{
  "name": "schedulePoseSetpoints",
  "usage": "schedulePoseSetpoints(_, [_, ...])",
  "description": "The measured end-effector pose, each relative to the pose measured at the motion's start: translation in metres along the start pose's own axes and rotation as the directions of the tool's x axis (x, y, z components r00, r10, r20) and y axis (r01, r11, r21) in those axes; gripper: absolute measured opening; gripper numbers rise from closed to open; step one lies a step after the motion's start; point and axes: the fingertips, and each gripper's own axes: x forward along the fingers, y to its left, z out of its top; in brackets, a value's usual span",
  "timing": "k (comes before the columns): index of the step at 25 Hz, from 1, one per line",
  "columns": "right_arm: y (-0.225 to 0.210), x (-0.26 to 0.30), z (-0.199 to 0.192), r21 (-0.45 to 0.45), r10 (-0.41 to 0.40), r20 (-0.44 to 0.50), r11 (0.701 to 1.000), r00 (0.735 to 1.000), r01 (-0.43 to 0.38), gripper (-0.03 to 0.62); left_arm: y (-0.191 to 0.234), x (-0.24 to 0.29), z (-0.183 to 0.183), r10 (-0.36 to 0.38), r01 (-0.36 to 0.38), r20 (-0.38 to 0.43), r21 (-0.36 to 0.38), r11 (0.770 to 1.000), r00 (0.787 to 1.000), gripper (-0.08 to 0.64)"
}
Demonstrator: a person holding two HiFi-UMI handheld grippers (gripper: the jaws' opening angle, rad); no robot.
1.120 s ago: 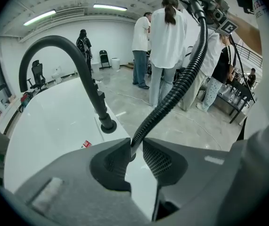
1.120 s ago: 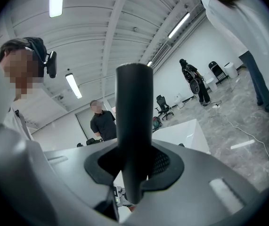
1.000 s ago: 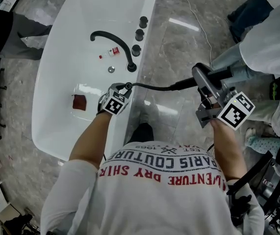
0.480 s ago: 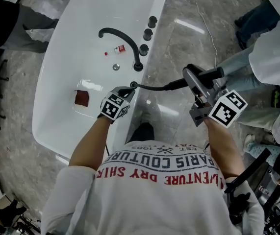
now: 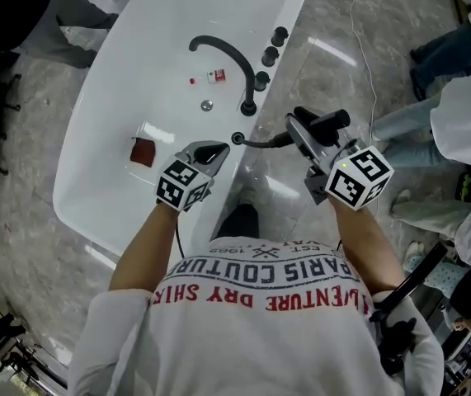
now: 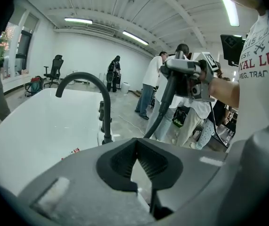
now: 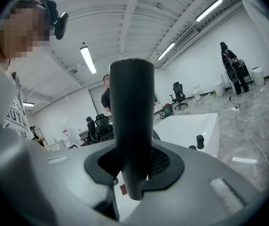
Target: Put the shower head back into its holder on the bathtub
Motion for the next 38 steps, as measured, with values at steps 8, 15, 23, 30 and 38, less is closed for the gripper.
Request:
schedulePoseSetpoints(8, [0.010, 0.036, -0.031, -0.089, 0.017, -0.053, 0.996, 0.998, -0.021, 0.098, -0.016, -0.031, 0.027, -0.012, 0.013, 0.086, -0.009, 1.000, 0.996, 0.003])
schedulePoseSetpoints(15, [0.012, 0.073, -0.070, -0.109, 0.012, -0.129, 0.994, 0.992, -0.027, 0.098, -0.017, -0.058, 0.027, 0.000, 0.002, 0.118, -0.015, 1.000, 0.993, 0.003])
schedulePoseSetpoints(23, [-0.004, 0.113, -0.122, -0.154, -0.024, -0.244, 0.988, 0.970, -0.015, 0.098, -0.007, -0.070, 0.011, 0.023, -0.017, 0.116, -0.050, 0.999, 0.993, 0.003])
schedulePoseSetpoints(30, [-0.024, 0.140, -0.164, -0.155, -0.064, -0.331, 0.988, 0.942, 0.013, 0.098, -0.007, -0.079, 0.008, 0.021, -0.013, 0.109, -0.070, 0.997, 0.994, 0.003])
schedulePoseSetpoints(38, [-0.038, 0.156, -0.198, -0.146, -0.088, -0.391, 0.989, 0.916, 0.033, 0.098, 0.004, -0.085, -0.002, 0.047, -0.034, 0.122, -0.110, 0.993, 0.991, 0.003])
